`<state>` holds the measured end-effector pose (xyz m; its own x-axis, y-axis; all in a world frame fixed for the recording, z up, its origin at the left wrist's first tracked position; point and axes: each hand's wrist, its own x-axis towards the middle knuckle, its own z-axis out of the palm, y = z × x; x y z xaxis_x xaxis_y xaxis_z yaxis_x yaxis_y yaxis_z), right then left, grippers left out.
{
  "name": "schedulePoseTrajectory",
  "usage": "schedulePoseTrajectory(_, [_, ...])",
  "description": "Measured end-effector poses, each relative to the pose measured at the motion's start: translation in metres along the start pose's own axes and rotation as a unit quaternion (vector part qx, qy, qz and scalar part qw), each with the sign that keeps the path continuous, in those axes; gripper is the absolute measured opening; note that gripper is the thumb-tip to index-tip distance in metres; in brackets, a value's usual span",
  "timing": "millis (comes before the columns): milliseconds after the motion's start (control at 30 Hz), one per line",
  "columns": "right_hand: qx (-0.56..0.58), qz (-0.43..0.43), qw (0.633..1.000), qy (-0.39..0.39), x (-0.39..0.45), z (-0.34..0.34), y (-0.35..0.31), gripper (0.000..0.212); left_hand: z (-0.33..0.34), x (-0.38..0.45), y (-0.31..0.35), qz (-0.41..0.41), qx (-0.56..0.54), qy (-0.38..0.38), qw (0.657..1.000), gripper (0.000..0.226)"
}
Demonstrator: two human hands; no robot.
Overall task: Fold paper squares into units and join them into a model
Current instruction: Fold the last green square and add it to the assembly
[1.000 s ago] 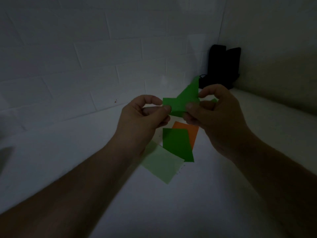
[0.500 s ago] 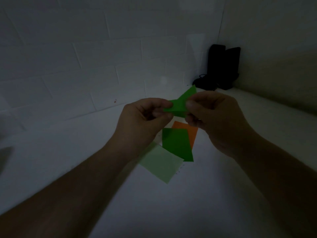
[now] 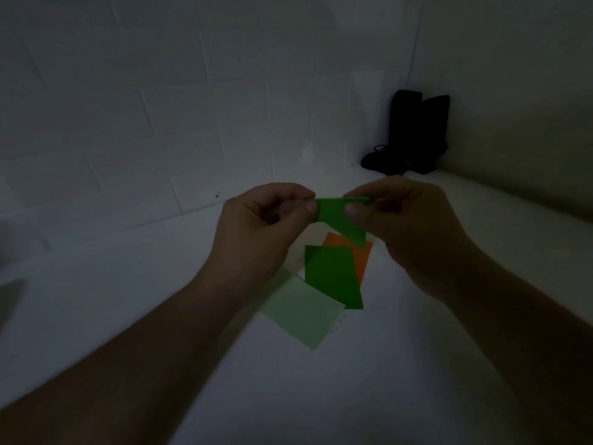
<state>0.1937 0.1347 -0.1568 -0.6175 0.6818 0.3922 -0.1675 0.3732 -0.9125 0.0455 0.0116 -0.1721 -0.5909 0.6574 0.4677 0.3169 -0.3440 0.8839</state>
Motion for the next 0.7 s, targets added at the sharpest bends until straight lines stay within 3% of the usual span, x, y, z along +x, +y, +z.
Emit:
schedulePoseTrajectory(200, [0.015, -0.014, 1.000, -0.015, -0.0019, 0.0041, 0.0015, 0.021, 0.0021, -0.0005, 0.0007, -0.023, -0.033, -0.014, 0.999, 0.016])
schedulePoseTrajectory(700, [-0.146, -0.074, 0.986, -0.005, -0.0015, -0.0014, 0.0026, 0.020, -0.0008, -0.0026, 0.0029, -0.056, 0.016, -0.039, 0.998, 0.017])
